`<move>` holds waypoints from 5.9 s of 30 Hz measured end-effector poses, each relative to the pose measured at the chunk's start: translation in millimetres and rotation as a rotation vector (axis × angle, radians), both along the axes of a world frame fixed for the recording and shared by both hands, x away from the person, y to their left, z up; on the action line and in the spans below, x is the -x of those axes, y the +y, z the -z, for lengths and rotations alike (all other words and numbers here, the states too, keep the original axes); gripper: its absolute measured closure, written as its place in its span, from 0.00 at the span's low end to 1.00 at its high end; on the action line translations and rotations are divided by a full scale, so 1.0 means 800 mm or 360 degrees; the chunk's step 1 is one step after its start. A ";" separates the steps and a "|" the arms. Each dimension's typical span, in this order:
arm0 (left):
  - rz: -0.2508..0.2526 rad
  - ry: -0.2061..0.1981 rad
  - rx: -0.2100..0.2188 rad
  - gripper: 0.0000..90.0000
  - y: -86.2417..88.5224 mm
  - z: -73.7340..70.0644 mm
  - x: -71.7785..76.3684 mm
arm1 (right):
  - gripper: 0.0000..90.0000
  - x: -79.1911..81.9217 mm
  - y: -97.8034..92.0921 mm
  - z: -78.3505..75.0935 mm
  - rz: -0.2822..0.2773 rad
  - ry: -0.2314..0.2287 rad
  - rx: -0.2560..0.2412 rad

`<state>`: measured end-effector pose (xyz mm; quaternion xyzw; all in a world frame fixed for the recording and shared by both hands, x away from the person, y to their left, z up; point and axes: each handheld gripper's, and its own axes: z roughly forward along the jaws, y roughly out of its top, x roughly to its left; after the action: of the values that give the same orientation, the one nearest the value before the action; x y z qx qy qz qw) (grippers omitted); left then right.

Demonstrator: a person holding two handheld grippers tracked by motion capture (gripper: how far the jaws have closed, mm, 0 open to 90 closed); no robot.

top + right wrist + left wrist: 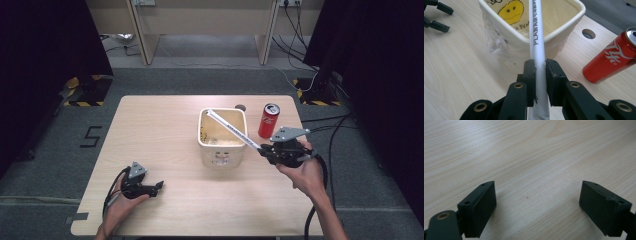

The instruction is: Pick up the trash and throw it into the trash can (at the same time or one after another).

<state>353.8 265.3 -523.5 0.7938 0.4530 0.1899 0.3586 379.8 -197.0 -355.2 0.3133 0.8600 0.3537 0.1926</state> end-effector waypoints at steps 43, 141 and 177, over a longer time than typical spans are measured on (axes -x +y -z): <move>0.0000 0.0000 -0.0001 0.15 0.000 0.000 0.000 | 0.51 -0.008 -0.009 -0.036 0.0079 -0.0084 -0.0217; 0.0000 -0.0003 0.0005 0.15 0.000 0.000 0.000 | 0.21 -0.146 -0.052 0.043 0.0752 -0.0142 -0.0186; 0.0000 0.0001 0.0006 0.15 0.000 0.000 0.000 | 0.18 -0.204 -0.039 0.093 0.0824 -0.0088 -0.0271</move>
<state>353.9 265.4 -523.5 0.7932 0.4535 0.1888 0.3599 542.7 -228.3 -429.6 0.5278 0.7129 0.3723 0.2730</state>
